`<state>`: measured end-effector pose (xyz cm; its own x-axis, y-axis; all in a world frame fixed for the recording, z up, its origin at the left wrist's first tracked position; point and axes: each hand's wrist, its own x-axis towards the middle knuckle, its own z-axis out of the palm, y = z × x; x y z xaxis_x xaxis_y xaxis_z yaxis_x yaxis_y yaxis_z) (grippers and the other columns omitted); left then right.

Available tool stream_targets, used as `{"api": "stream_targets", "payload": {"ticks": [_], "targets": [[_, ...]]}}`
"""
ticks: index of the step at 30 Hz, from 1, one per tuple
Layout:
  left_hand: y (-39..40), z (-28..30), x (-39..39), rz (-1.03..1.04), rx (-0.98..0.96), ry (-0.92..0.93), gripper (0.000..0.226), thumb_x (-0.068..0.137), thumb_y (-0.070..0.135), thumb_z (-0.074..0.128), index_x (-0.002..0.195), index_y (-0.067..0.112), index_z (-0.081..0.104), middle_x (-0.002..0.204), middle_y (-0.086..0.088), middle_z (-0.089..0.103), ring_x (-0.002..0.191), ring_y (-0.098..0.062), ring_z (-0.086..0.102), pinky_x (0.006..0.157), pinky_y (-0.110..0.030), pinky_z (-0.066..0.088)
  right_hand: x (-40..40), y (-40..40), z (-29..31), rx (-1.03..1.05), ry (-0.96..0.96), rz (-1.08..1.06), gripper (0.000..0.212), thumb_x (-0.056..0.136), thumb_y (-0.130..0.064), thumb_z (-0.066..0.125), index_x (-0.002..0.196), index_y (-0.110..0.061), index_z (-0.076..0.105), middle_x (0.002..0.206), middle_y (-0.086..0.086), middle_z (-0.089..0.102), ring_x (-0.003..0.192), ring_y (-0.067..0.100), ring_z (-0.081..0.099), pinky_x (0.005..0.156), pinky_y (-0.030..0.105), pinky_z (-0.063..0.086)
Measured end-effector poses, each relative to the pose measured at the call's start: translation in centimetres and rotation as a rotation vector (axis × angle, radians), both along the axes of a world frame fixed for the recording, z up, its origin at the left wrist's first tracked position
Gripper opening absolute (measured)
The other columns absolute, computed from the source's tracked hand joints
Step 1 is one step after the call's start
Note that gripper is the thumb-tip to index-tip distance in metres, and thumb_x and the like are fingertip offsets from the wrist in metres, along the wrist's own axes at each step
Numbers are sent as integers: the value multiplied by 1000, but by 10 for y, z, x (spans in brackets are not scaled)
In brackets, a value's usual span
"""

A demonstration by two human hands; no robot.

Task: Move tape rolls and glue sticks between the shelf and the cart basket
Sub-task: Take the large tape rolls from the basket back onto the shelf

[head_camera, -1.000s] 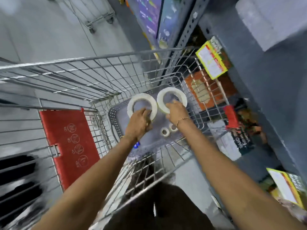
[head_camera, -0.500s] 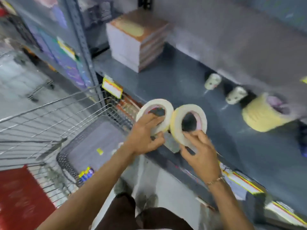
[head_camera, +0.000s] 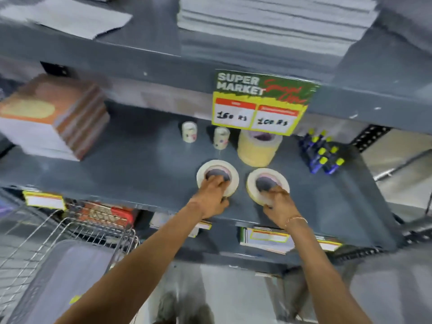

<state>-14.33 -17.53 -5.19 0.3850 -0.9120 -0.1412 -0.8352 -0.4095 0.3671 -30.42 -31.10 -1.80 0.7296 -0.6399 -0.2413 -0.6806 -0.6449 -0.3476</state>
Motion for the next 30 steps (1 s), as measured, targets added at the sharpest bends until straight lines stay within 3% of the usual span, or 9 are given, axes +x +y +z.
{"api": "stream_targets", "payload": {"ticks": [3, 6, 9, 12, 16, 18, 20, 23, 30], "targets": [[8, -8, 9, 60, -229, 9, 56, 84, 29, 50, 137, 11, 43, 143, -10, 41, 134, -33, 34, 116, -38, 22, 10, 8, 2, -54, -47, 38, 48, 83, -13, 58, 131, -11, 54, 142, 10, 49, 132, 30, 43, 113, 33, 34], [14, -9, 35, 238, -376, -14, 49, 87, 29, 47, 130, 7, 51, 134, -15, 52, 126, -33, 45, 113, -42, 28, 40, 34, 1, -84, -205, 121, 42, 86, -20, 60, 127, -9, 56, 133, 11, 55, 125, 31, 48, 110, 34, 34], [23, -14, 65, 382, -328, -57, 51, 93, 28, 37, 134, 1, 47, 142, -21, 46, 134, -36, 38, 116, -46, 26, 77, 59, -8, -132, -58, 287, 58, 87, -34, 61, 137, -9, 45, 144, 12, 44, 131, 33, 40, 114, 38, 27], [32, -29, 77, 452, -288, -36, 51, 99, 23, 40, 143, 0, 31, 156, -18, 22, 146, -37, 14, 120, -49, 16, 96, 68, -13, -142, 43, 344, 46, 90, -27, 60, 130, -6, 50, 140, 16, 44, 129, 35, 41, 110, 37, 32], [27, -37, 75, 447, -173, -75, 61, 97, 34, 40, 149, 13, 16, 160, -14, 3, 148, -33, 4, 121, -48, 11, 73, 65, -4, -192, -282, 242, 34, 79, -10, 71, 112, -3, 64, 113, 16, 60, 104, 37, 59, 91, 38, 49], [18, -38, 70, 459, -98, -86, 63, 97, 45, 33, 150, 18, 13, 161, -9, -2, 148, -29, -1, 121, -48, 5, 52, 51, 2, -252, -395, 112, 33, 76, -8, 74, 108, -5, 67, 109, 15, 64, 99, 36, 62, 87, 36, 50], [8, -38, 58, 449, -41, -101, 68, 95, 54, 26, 150, 16, 9, 161, -7, -4, 148, -28, -6, 121, -49, 0, 31, 30, 6, -234, -338, 6, 38, 80, -9, 70, 117, -10, 63, 123, 11, 60, 112, 32, 57, 96, 33, 42], [-11, -35, 35, 496, -5, -105, 77, 92, 60, 17, 150, 11, 3, 161, -7, -6, 148, -29, -10, 121, -49, -3, 10, 7, 2, -164, -142, -32, 52, 82, -6, 64, 132, -15, 52, 142, 5, 45, 123, 30, 50, 98, 35, 48], [-28, -35, 5, 583, -3, -146, 80, 92, 61, 12, 150, 7, 1, 161, -11, 0, 148, -31, -5, 122, -49, 2, 0, 0, -7, -152, -31, 35, 48, 88, -15, 61, 134, -16, 49, 144, 8, 40, 121, 34, 53, 98, 41, 50]]}}
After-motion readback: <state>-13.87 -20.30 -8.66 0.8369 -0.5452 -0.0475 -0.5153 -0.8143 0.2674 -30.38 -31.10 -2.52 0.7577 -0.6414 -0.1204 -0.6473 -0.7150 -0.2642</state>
